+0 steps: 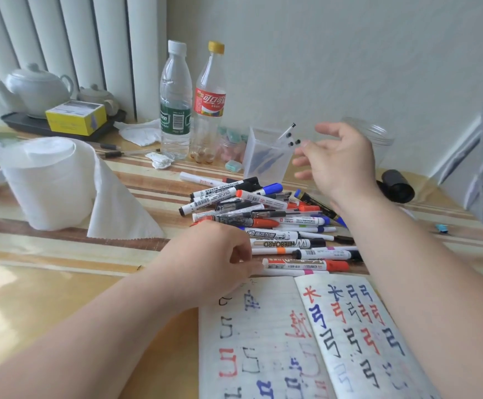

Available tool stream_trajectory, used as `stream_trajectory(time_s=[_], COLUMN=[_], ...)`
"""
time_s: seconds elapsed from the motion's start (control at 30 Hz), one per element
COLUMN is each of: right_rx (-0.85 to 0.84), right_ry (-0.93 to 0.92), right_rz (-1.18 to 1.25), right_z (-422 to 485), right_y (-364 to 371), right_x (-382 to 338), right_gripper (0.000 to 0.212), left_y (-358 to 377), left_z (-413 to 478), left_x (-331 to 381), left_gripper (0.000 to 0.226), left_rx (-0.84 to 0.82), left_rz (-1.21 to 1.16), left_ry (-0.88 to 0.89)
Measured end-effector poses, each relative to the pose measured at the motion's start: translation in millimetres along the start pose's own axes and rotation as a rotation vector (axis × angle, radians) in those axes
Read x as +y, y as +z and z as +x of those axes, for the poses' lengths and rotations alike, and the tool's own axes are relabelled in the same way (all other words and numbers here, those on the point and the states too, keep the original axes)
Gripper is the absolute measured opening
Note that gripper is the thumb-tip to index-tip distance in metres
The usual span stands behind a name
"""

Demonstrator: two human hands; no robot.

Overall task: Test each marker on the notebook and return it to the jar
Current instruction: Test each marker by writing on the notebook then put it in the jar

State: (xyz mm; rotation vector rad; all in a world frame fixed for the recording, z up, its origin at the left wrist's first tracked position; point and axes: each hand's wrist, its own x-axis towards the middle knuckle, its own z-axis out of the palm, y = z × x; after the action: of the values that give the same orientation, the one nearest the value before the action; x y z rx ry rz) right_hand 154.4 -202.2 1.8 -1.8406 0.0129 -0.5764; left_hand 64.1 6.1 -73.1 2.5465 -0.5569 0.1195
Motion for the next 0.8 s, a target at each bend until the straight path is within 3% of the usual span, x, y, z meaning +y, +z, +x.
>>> stream_trajectory(time_s=[0.17,0.3,0.43,0.63,0.8], right_rx=[-0.323,-0.458,-0.476,-0.432,-0.314], right_ry=[-0.085,-0.268,-0.375,-0.525,-0.485], right_rz=[-0.678,-0.907,-0.966,-0.978,-0.743], right_z=[-39.0,-55.3,-50.0,-45.5,-60.4], right_y=[-28.3,-30.3,-23.2,-21.6,-39.1], right_x=[21.8,34.2,40.8,42.8,33.5], right_gripper=[0.017,0.028,0.033,0.013,0.015], left_y=[-0.1,1.0,0.5,-1.5,-4.6], left_z=[-0.6,-1.3,-1.2,-0.3,-2.6], left_x=[-1.0,0.9,1.6,1.5,5.2], left_gripper=[0.029,0.025,0.025,0.024,0.013], left_rx=[-0.014,-0.033,-0.001,0.086,0.11], left_rz=[0.021,0.055,0.035,-0.016,-0.062], left_ry=[0.0,0.002,-0.018,-0.057,-0.062])
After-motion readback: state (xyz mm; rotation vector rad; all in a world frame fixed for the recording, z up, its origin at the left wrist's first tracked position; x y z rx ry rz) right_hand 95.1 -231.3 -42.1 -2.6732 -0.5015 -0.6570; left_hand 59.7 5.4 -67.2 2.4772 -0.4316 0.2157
